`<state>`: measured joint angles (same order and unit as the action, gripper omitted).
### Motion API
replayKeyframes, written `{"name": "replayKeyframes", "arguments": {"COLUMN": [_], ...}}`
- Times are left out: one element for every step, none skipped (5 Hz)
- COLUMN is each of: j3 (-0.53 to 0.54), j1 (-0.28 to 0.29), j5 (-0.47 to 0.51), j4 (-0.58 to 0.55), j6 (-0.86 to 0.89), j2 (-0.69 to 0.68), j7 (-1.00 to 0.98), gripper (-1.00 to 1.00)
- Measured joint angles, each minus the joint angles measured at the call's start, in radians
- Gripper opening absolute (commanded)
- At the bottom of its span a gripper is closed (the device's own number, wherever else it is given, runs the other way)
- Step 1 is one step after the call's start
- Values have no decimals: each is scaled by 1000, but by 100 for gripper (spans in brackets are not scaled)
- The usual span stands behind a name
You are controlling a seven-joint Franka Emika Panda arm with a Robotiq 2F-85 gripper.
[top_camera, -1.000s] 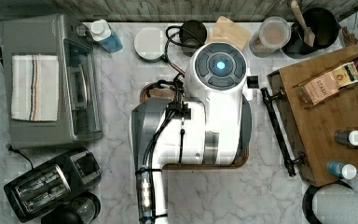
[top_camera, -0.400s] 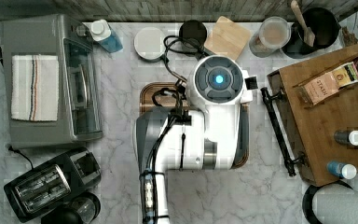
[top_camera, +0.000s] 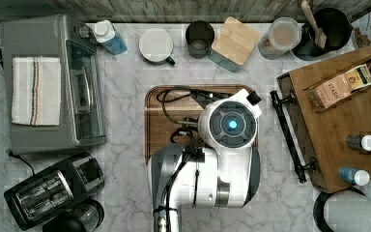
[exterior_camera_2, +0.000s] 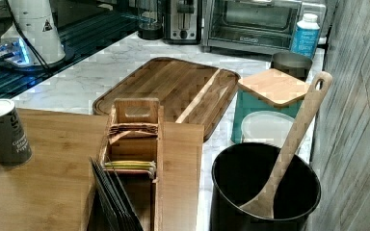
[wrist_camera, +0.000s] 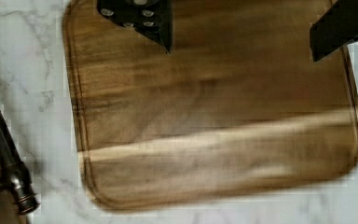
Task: Open the drawer.
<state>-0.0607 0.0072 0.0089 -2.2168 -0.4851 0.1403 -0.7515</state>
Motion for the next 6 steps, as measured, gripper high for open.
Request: {"name": "replayKeyframes", "arguments": {"j3": [-38,-90,-135,-154,-170,-176], "j1": [-2,-10,-40,-79,-92,-100], "j5": [-2,-5,-5,-26,-58,-60], "j4": [-43,-72,-90,-117,-162,-221], "j6": [2,-130,-299,-376,-453,-572], "j2": [17,10,-16,-29,-37,-46], "j7": [-240,-347,-399,-516,-573,-645], "gripper": [100,100,100,100,100,100]}}
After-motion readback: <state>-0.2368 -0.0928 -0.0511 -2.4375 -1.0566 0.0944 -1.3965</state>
